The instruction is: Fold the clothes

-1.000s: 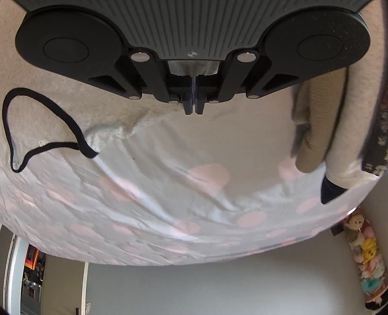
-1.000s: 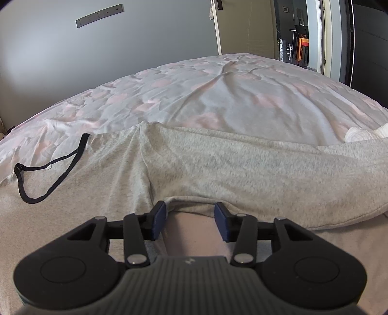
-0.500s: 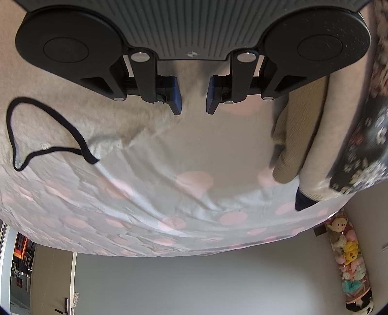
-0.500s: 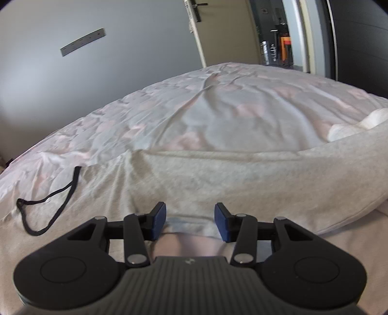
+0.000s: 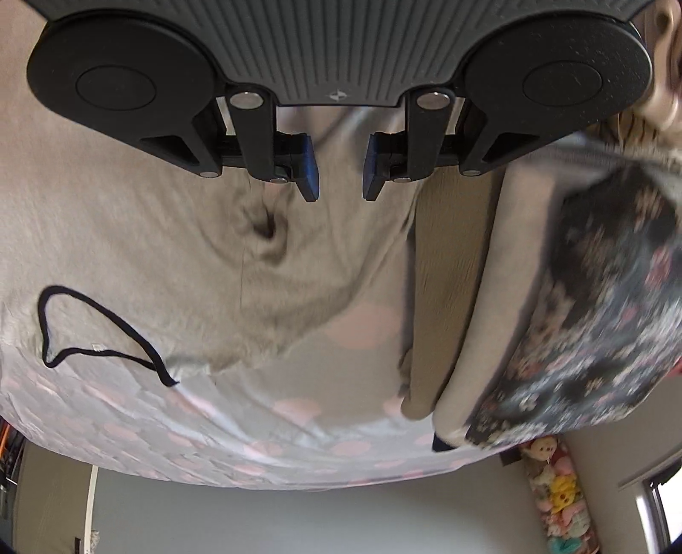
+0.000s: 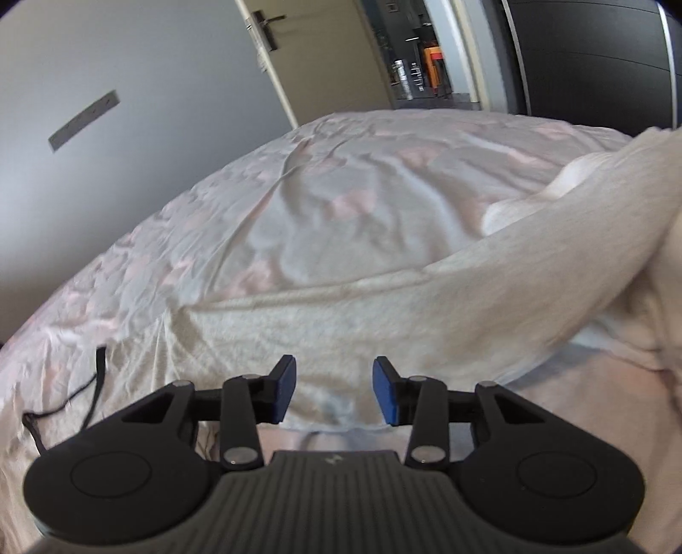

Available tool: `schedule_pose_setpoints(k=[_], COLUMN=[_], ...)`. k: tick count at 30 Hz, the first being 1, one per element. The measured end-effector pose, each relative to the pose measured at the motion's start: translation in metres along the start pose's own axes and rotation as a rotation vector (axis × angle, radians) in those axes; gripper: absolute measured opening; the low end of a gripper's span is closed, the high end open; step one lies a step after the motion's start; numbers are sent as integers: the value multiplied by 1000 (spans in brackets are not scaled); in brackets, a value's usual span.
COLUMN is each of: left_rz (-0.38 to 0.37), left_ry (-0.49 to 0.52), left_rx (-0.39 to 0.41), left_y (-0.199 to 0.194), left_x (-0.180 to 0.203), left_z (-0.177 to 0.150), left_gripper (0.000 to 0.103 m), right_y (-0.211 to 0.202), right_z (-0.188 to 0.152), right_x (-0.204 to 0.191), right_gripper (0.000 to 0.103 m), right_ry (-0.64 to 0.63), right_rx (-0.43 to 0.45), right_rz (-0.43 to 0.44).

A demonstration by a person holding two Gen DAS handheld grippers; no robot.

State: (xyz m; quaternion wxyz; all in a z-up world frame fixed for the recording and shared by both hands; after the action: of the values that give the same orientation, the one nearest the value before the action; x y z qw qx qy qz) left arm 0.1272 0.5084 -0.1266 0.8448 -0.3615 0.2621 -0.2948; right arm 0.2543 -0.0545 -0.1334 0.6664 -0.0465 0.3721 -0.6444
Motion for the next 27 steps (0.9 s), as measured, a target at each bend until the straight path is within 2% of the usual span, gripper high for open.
schedule_pose_setpoints(k=[2, 6, 12, 16, 21, 23, 27], left_rz=[-11, -39, -56, -71, -73, -69, -64], left_ry=[-9, -27, -35, -23, -5, -5, -16], left_rx=[-6, -14, -27, -21, -22, -28, -40], left_y=[-8, -19, -26, -30, -30, -29, -24], left_x=[0, 4, 16, 26, 32, 32, 31], left_z=[-5, -9, -5, -4, -5, -5, -5], left_gripper=[26, 27, 28, 28, 28, 28, 28], right_y=[-19, -64, -119, -125, -102, -90, -77], right_z=[16, 60, 123, 150, 156, 156, 158], right_x=[10, 38, 95, 138, 174, 179, 177], right_gripper=[50, 51, 51, 51, 50, 46, 13], right_ry=[21, -7, -3, 83, 209, 222, 223], right_rx=[6, 21, 29, -27, -101, -115, -122], right_rz=[15, 9, -97, -142, -135, -125, -98])
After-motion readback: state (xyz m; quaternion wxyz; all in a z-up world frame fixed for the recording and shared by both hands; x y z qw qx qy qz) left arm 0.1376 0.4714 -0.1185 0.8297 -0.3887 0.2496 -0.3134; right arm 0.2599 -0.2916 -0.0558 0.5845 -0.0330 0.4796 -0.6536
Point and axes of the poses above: each gripper's, at about its wrist camera, not at the fingertips, and y roughly the way its jaws point, x to its right, z to its top, the point moved 1 cm from there along y, roughly the way its jaws point, and after that the axes turned 8 degrees about z, right-handed, at the moved point
